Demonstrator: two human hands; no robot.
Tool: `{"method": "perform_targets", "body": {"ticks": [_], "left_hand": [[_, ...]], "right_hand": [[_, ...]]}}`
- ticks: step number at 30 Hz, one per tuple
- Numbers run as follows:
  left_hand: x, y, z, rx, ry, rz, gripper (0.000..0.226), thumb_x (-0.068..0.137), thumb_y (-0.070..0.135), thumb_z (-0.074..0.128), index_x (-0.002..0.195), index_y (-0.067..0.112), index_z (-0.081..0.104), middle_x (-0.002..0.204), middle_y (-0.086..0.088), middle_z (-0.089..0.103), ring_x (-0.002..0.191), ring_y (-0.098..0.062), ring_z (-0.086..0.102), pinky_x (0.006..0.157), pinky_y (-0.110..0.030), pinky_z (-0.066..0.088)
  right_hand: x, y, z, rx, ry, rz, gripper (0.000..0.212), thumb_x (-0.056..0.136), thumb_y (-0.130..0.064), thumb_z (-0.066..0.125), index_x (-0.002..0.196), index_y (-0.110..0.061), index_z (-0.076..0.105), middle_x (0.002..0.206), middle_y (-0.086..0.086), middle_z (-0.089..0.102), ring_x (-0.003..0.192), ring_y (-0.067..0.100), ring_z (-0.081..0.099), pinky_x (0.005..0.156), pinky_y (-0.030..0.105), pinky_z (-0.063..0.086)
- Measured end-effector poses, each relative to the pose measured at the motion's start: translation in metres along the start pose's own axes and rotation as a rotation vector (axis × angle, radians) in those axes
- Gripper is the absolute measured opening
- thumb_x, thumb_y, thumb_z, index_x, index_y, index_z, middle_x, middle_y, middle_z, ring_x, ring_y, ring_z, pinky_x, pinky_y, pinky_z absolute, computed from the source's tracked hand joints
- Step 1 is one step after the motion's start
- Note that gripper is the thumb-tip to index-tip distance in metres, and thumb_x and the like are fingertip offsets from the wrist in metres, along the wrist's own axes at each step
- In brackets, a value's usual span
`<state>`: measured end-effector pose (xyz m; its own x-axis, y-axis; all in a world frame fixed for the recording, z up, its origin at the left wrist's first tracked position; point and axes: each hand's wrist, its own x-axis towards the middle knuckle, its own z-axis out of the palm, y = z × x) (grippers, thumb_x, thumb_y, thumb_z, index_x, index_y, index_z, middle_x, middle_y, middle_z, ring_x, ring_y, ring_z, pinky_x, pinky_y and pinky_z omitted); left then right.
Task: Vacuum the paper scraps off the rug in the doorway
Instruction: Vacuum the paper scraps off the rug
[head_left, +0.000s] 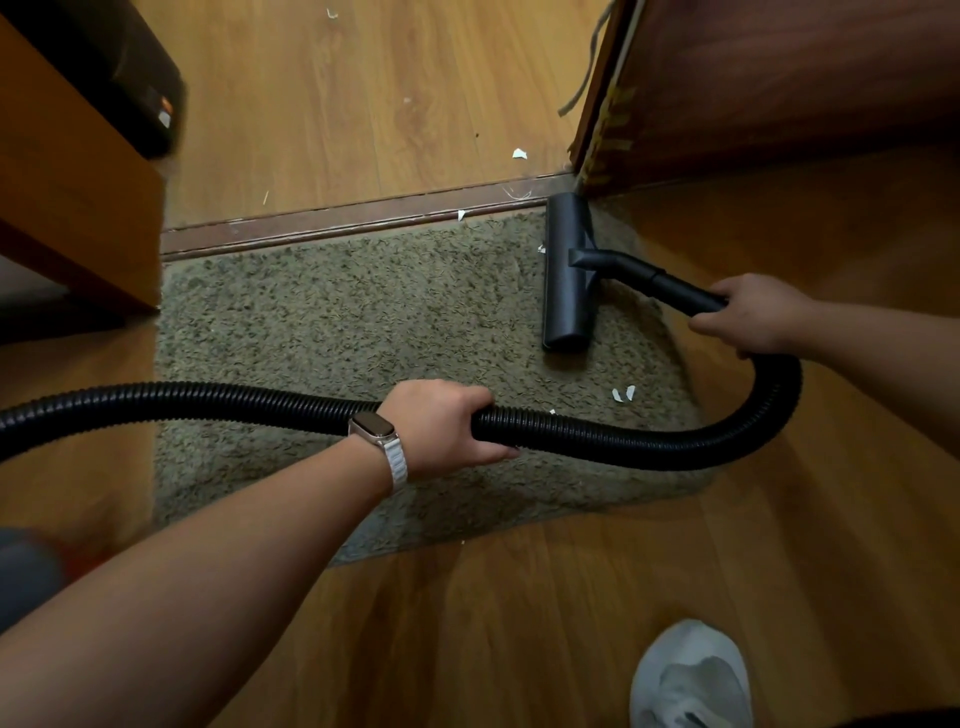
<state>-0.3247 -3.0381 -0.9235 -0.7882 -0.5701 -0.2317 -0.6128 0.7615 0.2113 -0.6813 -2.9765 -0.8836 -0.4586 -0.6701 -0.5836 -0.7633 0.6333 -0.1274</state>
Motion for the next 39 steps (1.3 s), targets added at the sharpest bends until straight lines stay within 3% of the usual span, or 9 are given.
{"method": "perform_targets", "body": {"ticks": [8, 16, 25, 33, 39], "left_hand": [[0.002, 0.008, 0.002, -0.013, 0.0, 0.044, 0.057, 0.076, 0.081, 0.05, 0.093, 0.026, 0.059, 0.08, 0.007, 0.065, 0.076, -0.018, 0.065, 0.065, -0.031, 0.053], [-0.003, 0.004, 0.003, 0.002, -0.009, 0.055, 0.058, 0.075, 0.081, 0.05, 0.095, 0.028, 0.059, 0.08, 0.009, 0.064, 0.075, -0.016, 0.063, 0.065, -0.029, 0.052], [-0.007, -0.014, 0.0, 0.014, -0.018, 0.029, 0.061, 0.074, 0.083, 0.046, 0.097, 0.029, 0.061, 0.081, 0.008, 0.065, 0.076, -0.015, 0.064, 0.065, -0.03, 0.052], [-0.01, -0.038, -0.006, 0.041, 0.009, -0.016, 0.057, 0.076, 0.079, 0.05, 0.099, 0.028, 0.061, 0.087, 0.008, 0.065, 0.083, -0.017, 0.064, 0.065, -0.029, 0.048], [-0.022, -0.058, -0.006, 0.035, 0.003, -0.099, 0.06, 0.075, 0.082, 0.05, 0.095, 0.027, 0.062, 0.079, 0.007, 0.065, 0.078, -0.017, 0.065, 0.065, -0.03, 0.052]], "right_hand": [[-0.009, 0.017, 0.003, -0.011, -0.038, 0.073, 0.031, 0.093, -0.035, 0.064, 0.114, -0.013, 0.06, 0.081, 0.014, 0.07, 0.067, 0.028, 0.071, 0.065, 0.038, 0.058], [-0.003, -0.008, 0.006, -0.055, -0.029, -0.033, 0.025, 0.094, -0.036, 0.062, 0.11, -0.017, 0.06, 0.078, 0.009, 0.067, 0.064, 0.024, 0.068, 0.055, 0.028, 0.047], [0.022, -0.051, 0.003, -0.1, -0.029, -0.129, 0.027, 0.093, -0.04, 0.062, 0.106, -0.016, 0.062, 0.084, 0.01, 0.066, 0.07, 0.026, 0.067, 0.063, 0.033, 0.053], [0.046, -0.089, 0.008, -0.042, 0.039, -0.184, 0.036, 0.09, -0.04, 0.063, 0.115, -0.014, 0.065, 0.085, 0.009, 0.065, 0.075, 0.027, 0.065, 0.073, 0.042, 0.057], [0.067, -0.126, 0.009, 0.074, 0.089, -0.138, 0.038, 0.088, -0.04, 0.066, 0.118, -0.018, 0.064, 0.089, 0.009, 0.066, 0.078, 0.028, 0.067, 0.076, 0.045, 0.06]]}}
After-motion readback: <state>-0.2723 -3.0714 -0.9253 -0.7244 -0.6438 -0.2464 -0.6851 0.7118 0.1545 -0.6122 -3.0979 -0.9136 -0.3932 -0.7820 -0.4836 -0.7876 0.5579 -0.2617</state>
